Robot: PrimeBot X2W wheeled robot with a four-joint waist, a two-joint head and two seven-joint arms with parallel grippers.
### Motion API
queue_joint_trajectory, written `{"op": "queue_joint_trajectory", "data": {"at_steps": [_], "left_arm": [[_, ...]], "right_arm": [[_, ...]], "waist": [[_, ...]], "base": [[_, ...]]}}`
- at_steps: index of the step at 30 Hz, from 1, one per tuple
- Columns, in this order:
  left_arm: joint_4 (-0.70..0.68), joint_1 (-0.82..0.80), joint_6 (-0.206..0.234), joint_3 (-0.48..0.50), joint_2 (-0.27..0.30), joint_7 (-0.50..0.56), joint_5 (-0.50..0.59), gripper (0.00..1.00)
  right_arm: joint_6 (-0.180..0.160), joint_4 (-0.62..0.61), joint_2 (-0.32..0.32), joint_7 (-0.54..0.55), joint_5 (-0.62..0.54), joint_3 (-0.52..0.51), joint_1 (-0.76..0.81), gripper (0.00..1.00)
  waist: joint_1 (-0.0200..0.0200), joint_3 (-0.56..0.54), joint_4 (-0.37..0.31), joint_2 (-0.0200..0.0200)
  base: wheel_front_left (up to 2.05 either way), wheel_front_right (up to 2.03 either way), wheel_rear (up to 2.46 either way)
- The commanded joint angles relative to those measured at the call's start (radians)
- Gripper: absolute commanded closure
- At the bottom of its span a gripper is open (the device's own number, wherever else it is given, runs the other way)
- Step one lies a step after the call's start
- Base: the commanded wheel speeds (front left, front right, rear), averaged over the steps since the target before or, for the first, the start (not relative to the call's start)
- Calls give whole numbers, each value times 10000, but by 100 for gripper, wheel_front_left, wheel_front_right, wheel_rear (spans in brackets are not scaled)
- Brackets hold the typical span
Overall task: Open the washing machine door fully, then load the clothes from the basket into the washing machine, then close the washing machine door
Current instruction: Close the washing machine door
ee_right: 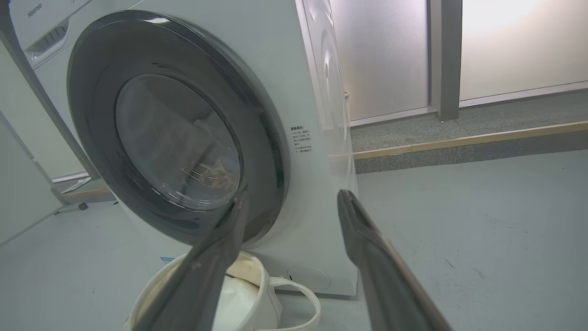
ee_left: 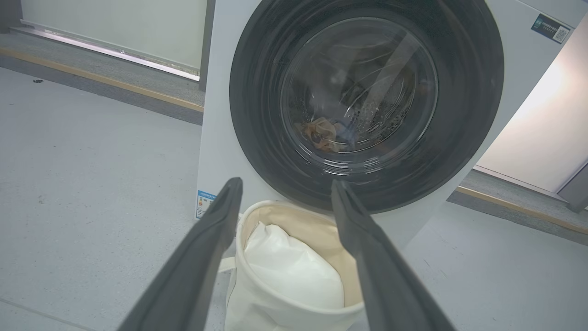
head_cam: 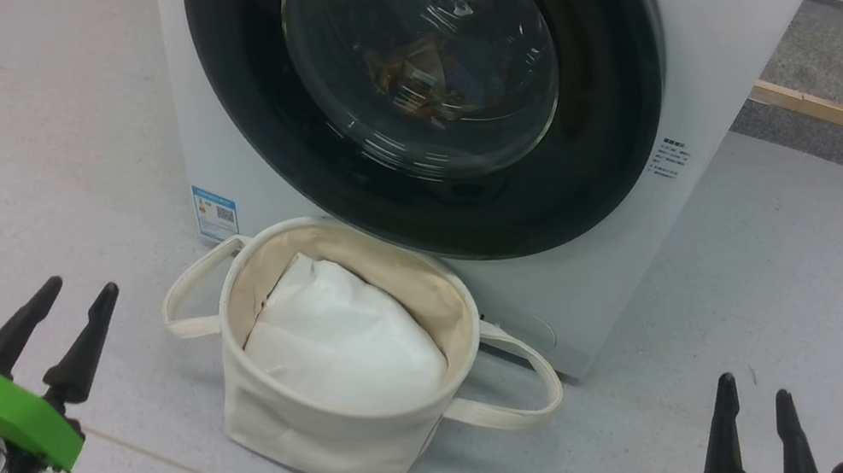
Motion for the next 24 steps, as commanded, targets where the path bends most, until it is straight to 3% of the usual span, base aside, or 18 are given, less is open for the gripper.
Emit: {"op": "queue_joint_trajectory", "data": {"at_steps": [1,24], "left_arm": [[-202,-466,-29,427,407,-103,10,0],[-168,-569,60,466,437,-133,-17,0]], "right_arm": [[-4,-268,-61,-3,-42,186,-115,0],[-4,-181,52,2,-120,85,-208,0]], "waist": [[0,4,-1,-1],[0,108,21,-1]], "base": [[0,0,0],[0,0,0]]}}
